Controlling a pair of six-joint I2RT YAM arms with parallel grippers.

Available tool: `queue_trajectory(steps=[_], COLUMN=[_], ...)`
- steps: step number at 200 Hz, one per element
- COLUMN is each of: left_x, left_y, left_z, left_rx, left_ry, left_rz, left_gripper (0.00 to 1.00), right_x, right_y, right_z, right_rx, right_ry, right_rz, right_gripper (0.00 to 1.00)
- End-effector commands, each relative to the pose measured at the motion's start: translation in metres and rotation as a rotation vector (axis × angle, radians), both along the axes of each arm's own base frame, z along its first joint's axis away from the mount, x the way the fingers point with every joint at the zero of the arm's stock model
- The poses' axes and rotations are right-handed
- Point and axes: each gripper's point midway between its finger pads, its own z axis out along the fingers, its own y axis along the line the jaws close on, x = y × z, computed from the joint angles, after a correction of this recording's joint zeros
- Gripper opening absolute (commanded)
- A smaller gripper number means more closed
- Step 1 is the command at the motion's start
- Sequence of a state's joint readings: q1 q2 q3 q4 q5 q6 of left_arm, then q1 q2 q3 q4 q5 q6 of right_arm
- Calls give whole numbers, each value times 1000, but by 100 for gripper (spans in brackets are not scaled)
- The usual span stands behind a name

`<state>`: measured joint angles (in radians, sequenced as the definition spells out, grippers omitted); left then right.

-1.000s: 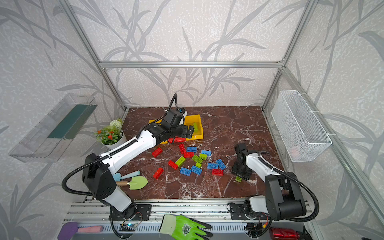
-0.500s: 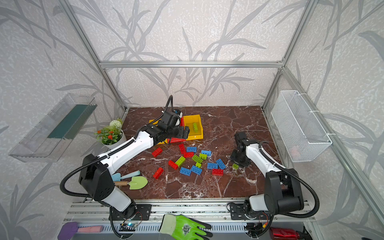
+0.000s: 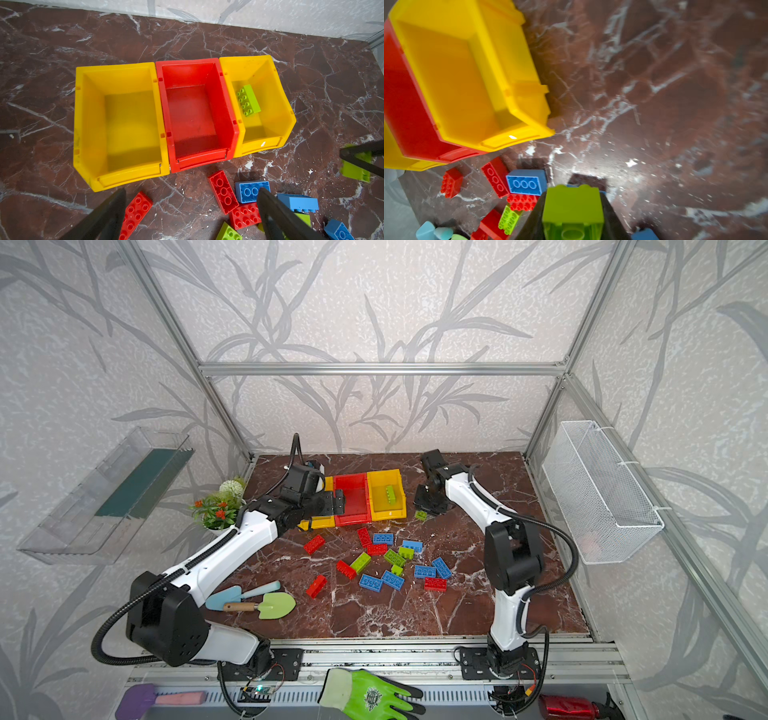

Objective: Sort the legos into containers by color
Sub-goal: 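Carry the lime-green brick to the far yellow bin and release it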

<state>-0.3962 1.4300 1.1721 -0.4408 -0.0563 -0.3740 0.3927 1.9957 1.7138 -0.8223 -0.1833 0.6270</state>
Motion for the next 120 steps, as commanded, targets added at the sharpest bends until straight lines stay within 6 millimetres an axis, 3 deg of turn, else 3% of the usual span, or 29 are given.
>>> queue_trajectory(steps=[1, 40, 89, 97, 120], left_x=[-7, -15, -21, -22, -22], left_y=[17, 40, 57, 59, 62], left_z=[5, 5, 5, 5, 6], left_rx=[5, 14, 18, 19, 22], left_ry=[-13, -14, -7, -7, -5], left_rz=[50, 109, 158, 161, 170], left_gripper=[97, 97, 98, 98, 98], right_x=[10, 40, 69, 72, 78], right_y=[31, 66, 90, 92, 101], right_z=[-1, -4, -13, -14, -9], right_rx=[20, 9, 26, 34, 78], right_ry=[33, 21, 1, -6, -38], right_rz=[83, 163, 198, 197, 203], right_gripper=[30, 30, 34, 38, 64])
